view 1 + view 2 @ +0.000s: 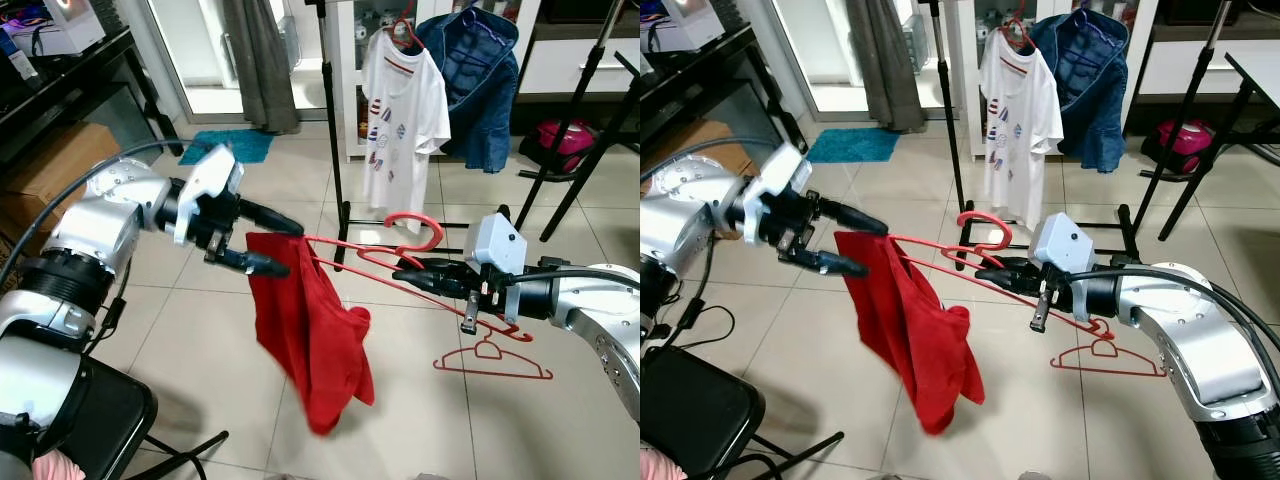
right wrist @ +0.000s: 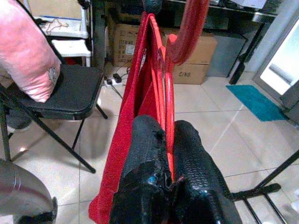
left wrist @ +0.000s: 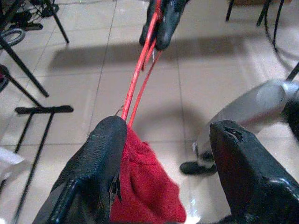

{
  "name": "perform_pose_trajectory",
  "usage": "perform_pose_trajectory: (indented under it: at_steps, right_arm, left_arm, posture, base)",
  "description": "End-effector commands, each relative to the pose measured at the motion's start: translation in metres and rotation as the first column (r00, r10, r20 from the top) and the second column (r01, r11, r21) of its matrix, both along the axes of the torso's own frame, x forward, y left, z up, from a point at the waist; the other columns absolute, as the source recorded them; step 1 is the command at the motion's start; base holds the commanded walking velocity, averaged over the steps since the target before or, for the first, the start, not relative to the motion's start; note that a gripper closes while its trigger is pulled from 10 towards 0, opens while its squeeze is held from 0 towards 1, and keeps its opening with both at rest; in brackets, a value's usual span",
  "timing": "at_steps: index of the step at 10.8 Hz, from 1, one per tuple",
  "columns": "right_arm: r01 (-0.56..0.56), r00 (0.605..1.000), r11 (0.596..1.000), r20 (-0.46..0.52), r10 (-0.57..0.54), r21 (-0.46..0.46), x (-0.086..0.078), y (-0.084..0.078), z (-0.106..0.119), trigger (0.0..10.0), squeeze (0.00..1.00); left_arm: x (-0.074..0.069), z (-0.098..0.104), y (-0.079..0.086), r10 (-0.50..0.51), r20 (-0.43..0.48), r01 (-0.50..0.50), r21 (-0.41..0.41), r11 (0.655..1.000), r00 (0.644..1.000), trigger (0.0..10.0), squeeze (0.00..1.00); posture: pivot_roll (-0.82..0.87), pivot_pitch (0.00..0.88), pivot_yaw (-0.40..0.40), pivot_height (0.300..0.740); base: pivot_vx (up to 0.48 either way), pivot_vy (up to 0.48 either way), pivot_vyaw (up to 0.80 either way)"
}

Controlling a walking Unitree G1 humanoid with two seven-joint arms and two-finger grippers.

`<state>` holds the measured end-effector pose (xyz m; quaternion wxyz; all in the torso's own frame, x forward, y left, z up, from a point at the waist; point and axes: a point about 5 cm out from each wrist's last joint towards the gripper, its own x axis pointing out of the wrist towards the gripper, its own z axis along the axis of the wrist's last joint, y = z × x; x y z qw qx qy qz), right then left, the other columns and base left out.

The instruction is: Hang hanger

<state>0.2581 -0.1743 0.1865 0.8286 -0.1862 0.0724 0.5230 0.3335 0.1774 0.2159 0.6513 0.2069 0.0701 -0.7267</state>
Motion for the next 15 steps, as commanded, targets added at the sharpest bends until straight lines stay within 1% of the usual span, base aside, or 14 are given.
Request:
perform_pose_trajectory:
  at_steps: [1, 3, 4, 5, 6, 7, 8, 9, 11, 13, 14, 15]
  right_arm:
    - [-0.039, 0.997, 0.999, 0.063, 0.037, 0.024, -0.001, 0.005, 0.01, 10.0, 0.0]
    - [-0.083, 0.994, 0.996, 0.068, 0.08, 0.038, -0.004, 0.008, 0.013, 10.0, 0.0]
    - [-0.106, 0.993, 0.994, 0.065, 0.104, 0.039, -0.007, 0.01, 0.013, 10.0, 0.0]
    - [-0.116, 0.992, 0.993, 0.062, 0.114, 0.038, -0.009, 0.011, 0.013, 10.0, 0.0]
    - [-0.121, 0.991, 0.992, 0.062, 0.118, 0.037, -0.011, 0.01, 0.013, 10.0, 0.0]
    - [-0.122, 0.991, 0.992, 0.062, 0.119, 0.037, -0.011, 0.01, 0.013, 10.0, 0.0]
    - [-0.122, 0.991, 0.992, 0.062, 0.12, 0.037, -0.012, 0.01, 0.013, 10.0, 0.0]
    - [-0.122, 0.991, 0.992, 0.062, 0.119, 0.039, -0.013, 0.01, 0.012, 10.0, 0.0]
    - [-0.123, 0.991, 0.992, 0.061, 0.12, 0.04, -0.013, 0.01, 0.012, 10.0, 0.0]
    - [-0.13, 0.99, 0.991, 0.059, 0.128, 0.04, -0.015, 0.01, 0.012, 10.0, 0.0]
    - [-0.138, 0.989, 0.99, 0.058, 0.136, 0.042, -0.016, 0.01, 0.012, 10.0, 0.0]
    - [-0.142, 0.989, 0.989, 0.058, 0.139, 0.044, -0.016, 0.01, 0.013, 10.0, 0.0]
  left_arm:
    - [0.0, 0.0, 0.011, 0.021, 0.026, -0.023, 0.049, 0.999, 0.999, 10.0, 0.0]
    - [0.002, -0.008, 0.015, 0.036, 0.063, -0.041, 0.089, 0.995, 0.997, 10.0, 0.0]
    - [0.005, -0.009, 0.014, 0.059, 0.096, -0.065, 0.06, 0.996, 0.994, 10.0, 0.0]
    - [0.008, -0.005, 0.012, 0.073, 0.106, -0.075, 0.019, 0.997, 0.992, 10.0, 0.0]
    - [0.01, -0.001, 0.009, 0.072, 0.116, -0.072, -0.002, 0.997, 0.991, 10.0, 0.0]
    - [0.01, -0.001, 0.008, 0.072, 0.114, -0.071, -0.01, 0.997, 0.991, 10.0, 0.0]
    - [0.012, 0.001, 0.006, 0.069, 0.107, -0.066, -0.036, 0.997, 0.992, 10.0, 0.0]
    - [0.013, 0.0, 0.004, 0.064, 0.079, -0.058, -0.067, 0.996, 0.995, 10.0, 0.0]
    - [0.015, 0.0, 0.005, 0.077, 0.068, -0.07, -0.09, 0.993, 0.995, 10.0, 0.0]
    - [0.015, -0.002, 0.018, 0.117, 0.062, -0.114, -0.048, 0.992, 0.991, 10.0, 0.0]
    - [0.014, -0.004, 0.027, 0.143, 0.044, -0.142, -0.023, 0.99, 0.989, 10.0, 0.0]
    - [0.013, -0.005, 0.031, 0.151, 0.038, -0.15, -0.012, 0.989, 0.988, 10.0, 0.0]
  posture:
    - [-0.17, 0.001, 0.165, 0.74]
    - [-0.17, 0.0, 0.165, 0.74]
    - [-0.17, 0.0, 0.168, 0.74]
    - [-0.17, 0.0, 0.171, 0.74]
    - [-0.18, 0.001, 0.174, 0.74]
    - [-0.18, 0.001, 0.176, 0.74]
    - [-0.18, 0.003, 0.178, 0.74]
    - [-0.17, 0.003, 0.18, 0.74]
    - [-0.18, 0.002, 0.179, 0.74]
    - [-0.18, 0.0, 0.179, 0.74]
    - [-0.18, 0.0, 0.179, 0.74]
    - [-0.18, 0.0, 0.179, 0.74]
  base:
    - [0.0, 0.0, 0.0]
    - [0.0, 0.0, 0.0]
    - [0.0, 0.0, 0.0]
    - [0.0, 0.0, 0.0]
    - [0.0, 0.0, 0.0]
    - [0.0, 0.0, 0.0]
    - [0.0, 0.0, 0.0]
    - [0.0, 0.0, 0.0]
    - [0.0, 0.0, 0.0]
    - [0.0, 0.0, 0.0]
    - [0.0, 0.0, 0.0]
    - [0.0, 0.0, 0.0]
